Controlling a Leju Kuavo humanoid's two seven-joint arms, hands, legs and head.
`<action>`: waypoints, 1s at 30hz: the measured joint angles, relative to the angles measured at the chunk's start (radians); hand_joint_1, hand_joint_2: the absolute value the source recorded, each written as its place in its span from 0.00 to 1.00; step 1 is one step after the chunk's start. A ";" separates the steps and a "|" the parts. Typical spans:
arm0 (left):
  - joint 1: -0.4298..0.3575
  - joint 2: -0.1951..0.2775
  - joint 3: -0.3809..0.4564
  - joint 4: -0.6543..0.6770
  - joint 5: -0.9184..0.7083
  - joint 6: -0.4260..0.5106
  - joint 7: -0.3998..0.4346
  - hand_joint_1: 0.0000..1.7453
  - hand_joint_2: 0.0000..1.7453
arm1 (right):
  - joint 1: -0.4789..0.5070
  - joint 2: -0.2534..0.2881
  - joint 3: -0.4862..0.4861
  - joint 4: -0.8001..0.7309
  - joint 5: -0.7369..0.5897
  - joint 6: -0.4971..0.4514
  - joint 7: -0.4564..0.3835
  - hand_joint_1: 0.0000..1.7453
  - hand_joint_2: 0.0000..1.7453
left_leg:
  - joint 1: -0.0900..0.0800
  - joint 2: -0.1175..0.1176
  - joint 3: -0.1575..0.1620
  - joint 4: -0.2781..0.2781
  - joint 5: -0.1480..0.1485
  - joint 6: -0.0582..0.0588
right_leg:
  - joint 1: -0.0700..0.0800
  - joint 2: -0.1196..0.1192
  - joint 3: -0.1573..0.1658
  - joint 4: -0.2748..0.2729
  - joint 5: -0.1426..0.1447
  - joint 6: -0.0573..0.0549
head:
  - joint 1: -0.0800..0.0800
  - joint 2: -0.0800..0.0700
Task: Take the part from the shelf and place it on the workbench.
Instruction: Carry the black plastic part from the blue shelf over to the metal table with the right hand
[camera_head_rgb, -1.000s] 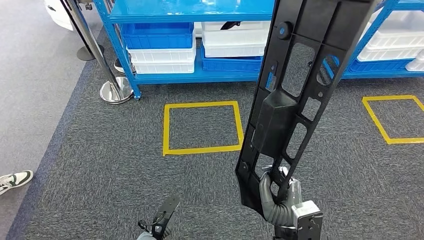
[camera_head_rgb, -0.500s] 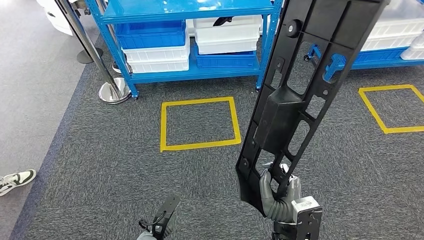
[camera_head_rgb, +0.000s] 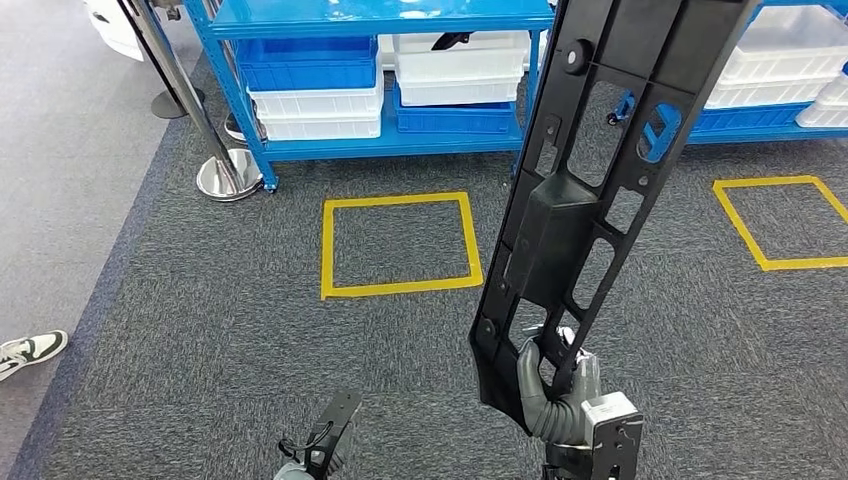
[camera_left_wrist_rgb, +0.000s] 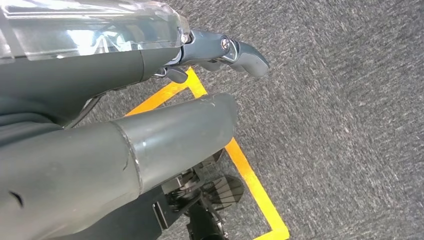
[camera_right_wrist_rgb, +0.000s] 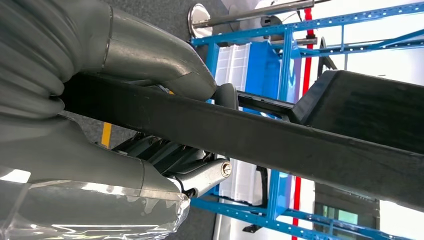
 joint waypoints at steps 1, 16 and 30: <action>0.000 0.000 0.000 0.000 0.003 0.000 0.000 0.00 0.00 | 0.000 0.000 0.000 0.001 0.001 0.000 0.000 1.00 1.00 | -0.001 0.000 -0.001 0.001 0.001 0.001 | -0.001 0.000 -0.001 0.000 0.001 0.002 | 0.000 0.000; 0.028 0.011 -0.044 -0.001 0.115 -0.013 -0.048 0.00 0.00 | -0.025 -0.035 -0.061 -0.009 0.009 -0.049 0.021 1.00 1.00 | 0.014 0.054 -0.013 -0.004 0.017 0.022 | -0.032 -0.014 -0.081 0.171 -0.056 0.057 | 0.006 0.000; 0.065 0.030 -0.053 -0.005 0.128 -0.015 -0.069 0.00 0.00 | -0.066 -0.070 -0.189 -0.036 0.000 -0.014 0.034 1.00 1.00 | 0.019 0.001 -0.131 0.289 -0.125 -0.024 | -0.017 0.059 -0.028 0.016 0.008 -0.007 | -0.001 0.000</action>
